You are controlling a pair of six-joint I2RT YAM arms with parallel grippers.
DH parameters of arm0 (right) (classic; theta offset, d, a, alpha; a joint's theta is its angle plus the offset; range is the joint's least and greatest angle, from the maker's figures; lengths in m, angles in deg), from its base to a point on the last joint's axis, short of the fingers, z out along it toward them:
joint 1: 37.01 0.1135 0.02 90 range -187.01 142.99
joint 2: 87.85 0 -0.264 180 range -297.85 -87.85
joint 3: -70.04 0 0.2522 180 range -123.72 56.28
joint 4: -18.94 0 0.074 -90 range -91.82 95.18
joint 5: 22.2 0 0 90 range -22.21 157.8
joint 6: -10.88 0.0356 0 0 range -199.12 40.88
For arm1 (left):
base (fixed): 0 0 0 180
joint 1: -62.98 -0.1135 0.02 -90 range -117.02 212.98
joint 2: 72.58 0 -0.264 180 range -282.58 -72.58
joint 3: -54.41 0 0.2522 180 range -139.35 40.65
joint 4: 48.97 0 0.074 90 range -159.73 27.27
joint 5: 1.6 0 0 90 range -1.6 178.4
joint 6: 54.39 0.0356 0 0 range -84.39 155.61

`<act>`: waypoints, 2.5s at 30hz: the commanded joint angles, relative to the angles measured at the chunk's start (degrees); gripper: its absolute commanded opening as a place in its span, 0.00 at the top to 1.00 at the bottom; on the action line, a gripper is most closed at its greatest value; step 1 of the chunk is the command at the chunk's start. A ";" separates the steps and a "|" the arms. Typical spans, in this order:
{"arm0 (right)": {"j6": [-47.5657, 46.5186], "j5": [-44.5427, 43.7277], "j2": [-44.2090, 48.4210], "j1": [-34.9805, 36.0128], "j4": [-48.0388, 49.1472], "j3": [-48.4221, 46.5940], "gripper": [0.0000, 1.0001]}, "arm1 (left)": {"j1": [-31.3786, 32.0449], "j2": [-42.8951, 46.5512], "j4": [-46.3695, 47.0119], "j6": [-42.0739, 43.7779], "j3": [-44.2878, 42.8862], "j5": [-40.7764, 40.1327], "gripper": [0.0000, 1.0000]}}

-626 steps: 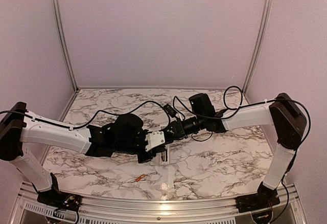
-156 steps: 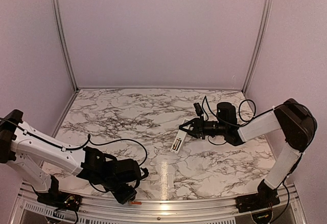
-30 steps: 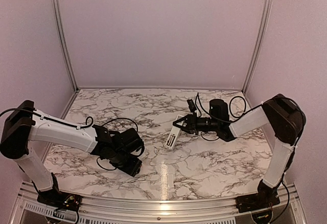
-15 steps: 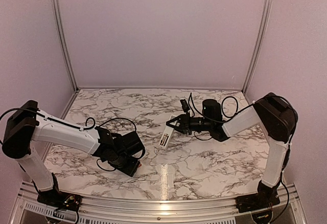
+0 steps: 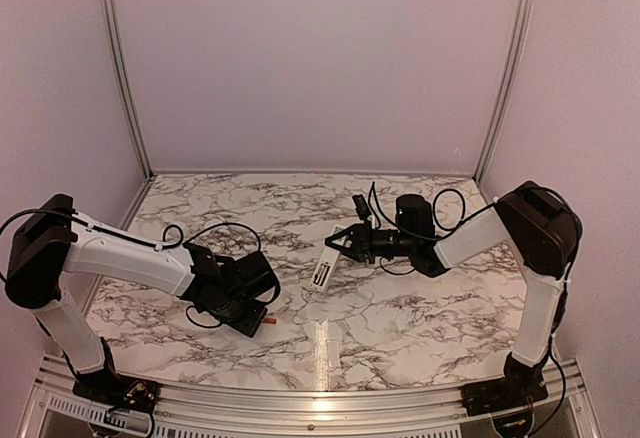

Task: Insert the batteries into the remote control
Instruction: Adjust the battery at the center of the board.

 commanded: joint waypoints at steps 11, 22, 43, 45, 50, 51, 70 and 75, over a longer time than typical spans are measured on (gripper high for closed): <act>0.23 0.60 -0.86 -0.20 2.74 -0.15 1.00 | -3.60 -3.20 1.44 4.71 -0.34 -3.08 0.42; -0.02 0.75 -0.33 -0.90 2.58 0.38 1.00 | -4.14 1.32 -2.93 1.31 3.94 0.10 0.43; 0.06 0.95 -0.16 -1.23 3.11 1.14 1.00 | -2.60 -4.42 0.39 1.76 1.85 2.04 0.43; 0.02 0.87 -0.07 -1.35 3.26 1.31 1.00 | -3.41 -4.90 0.65 2.18 1.60 1.44 0.43; 0.12 1.17 -0.25 -1.54 3.39 1.39 1.00 | -4.66 -7.06 0.99 4.18 0.09 0.08 0.43; 0.08 1.22 -0.20 -1.67 3.39 1.48 1.00 | -5.00 -7.42 1.09 4.56 -0.03 -0.15 0.43; 0.05 1.62 -0.25 -2.54 3.92 2.05 1.00 | -6.23 -8.63 9.71 12.09 -3.95 8.45 0.44; -0.19 1.67 0.42 -2.62 3.65 2.40 1.00 | -6.41 -8.62 7.25 12.43 -6.00 5.24 0.47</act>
